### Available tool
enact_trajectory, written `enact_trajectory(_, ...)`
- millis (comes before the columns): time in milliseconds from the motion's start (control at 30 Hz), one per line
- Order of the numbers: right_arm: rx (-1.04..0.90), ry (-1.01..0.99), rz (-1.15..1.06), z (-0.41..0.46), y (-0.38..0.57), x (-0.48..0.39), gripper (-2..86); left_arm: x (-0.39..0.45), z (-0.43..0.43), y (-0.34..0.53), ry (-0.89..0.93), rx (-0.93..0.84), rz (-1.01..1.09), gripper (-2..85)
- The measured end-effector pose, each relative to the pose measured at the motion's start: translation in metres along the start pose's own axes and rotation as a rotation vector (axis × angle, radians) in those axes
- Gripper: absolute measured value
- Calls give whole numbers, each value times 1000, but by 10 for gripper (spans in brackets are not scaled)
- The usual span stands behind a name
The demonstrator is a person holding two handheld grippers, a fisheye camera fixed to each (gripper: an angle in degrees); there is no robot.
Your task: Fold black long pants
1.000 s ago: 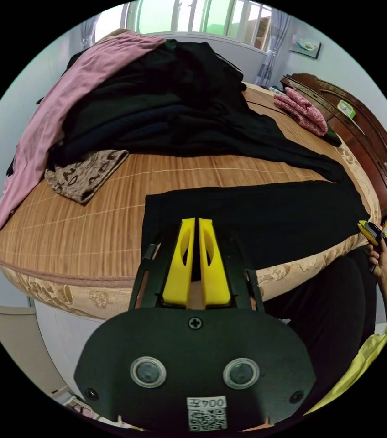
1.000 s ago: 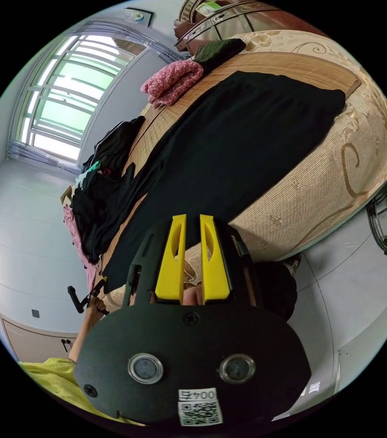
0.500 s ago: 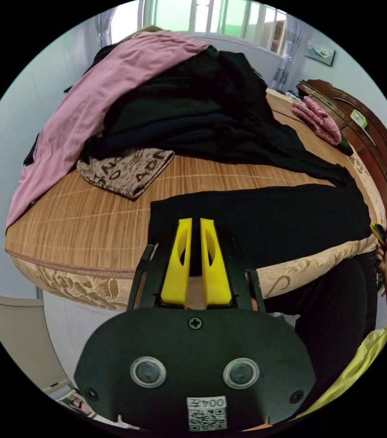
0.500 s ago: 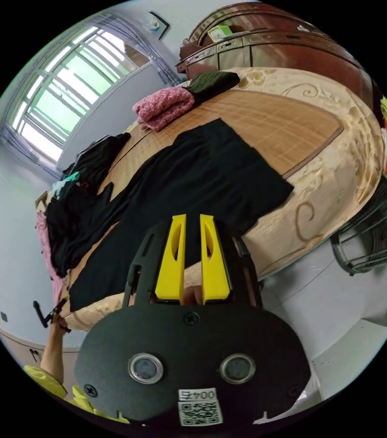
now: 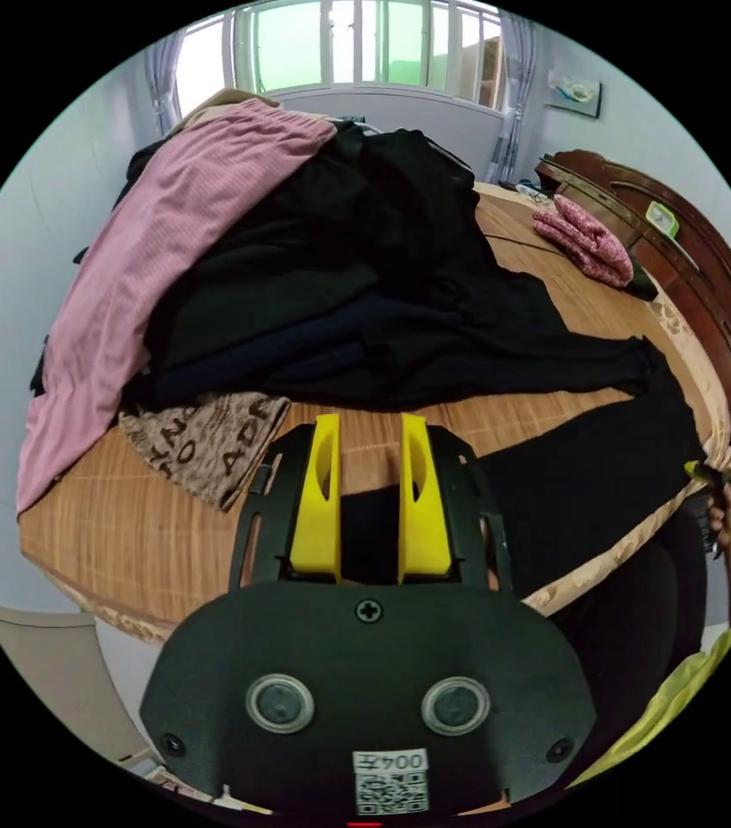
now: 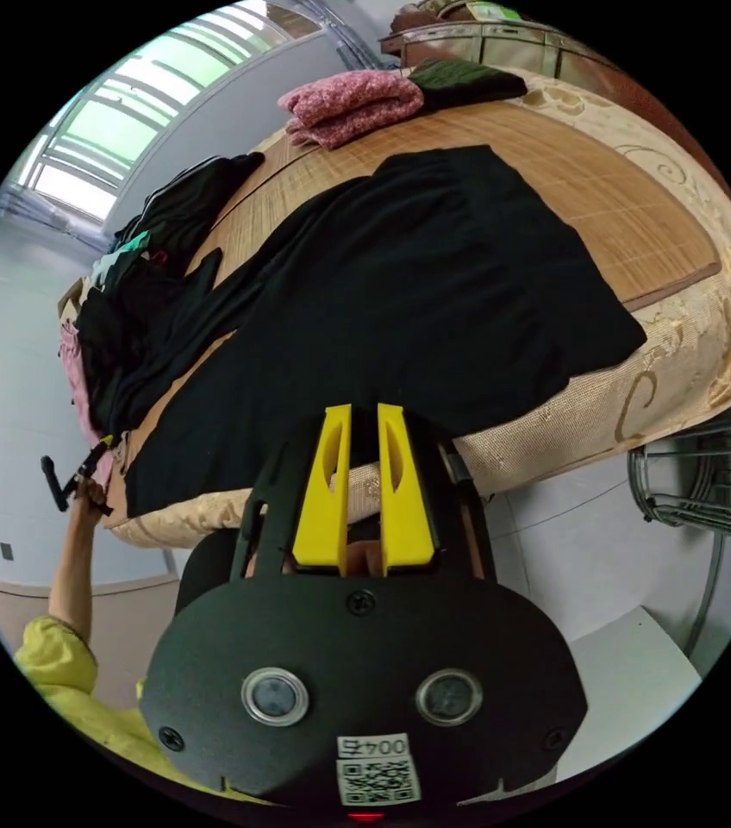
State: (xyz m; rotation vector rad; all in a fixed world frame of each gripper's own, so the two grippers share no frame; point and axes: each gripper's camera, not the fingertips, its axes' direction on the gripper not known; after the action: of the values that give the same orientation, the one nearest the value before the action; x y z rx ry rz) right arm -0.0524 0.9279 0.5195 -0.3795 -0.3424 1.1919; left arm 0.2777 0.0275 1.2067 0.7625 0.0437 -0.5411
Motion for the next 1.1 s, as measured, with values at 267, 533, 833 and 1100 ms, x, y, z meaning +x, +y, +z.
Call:
enact_trajectory(267, 22, -19, 62, 3, -12, -11, 15, -7, 34, -50, 82, -71, -59, 102)
enact_trajectory(533, 17, 4, 50, 5, -32, -34, 1, 6, -60, -83, -50, 15, 11, 38)
enact_trajectory(833, -1, -51, 65, 9, -65, -57, 10, -53, -91, -112, -240, -123, -35, 44)
enact_trajectory(1100, -35, 8, -53, 3, -110, -100, 48, -75, -104, -101, -160, -48, -138, 107)
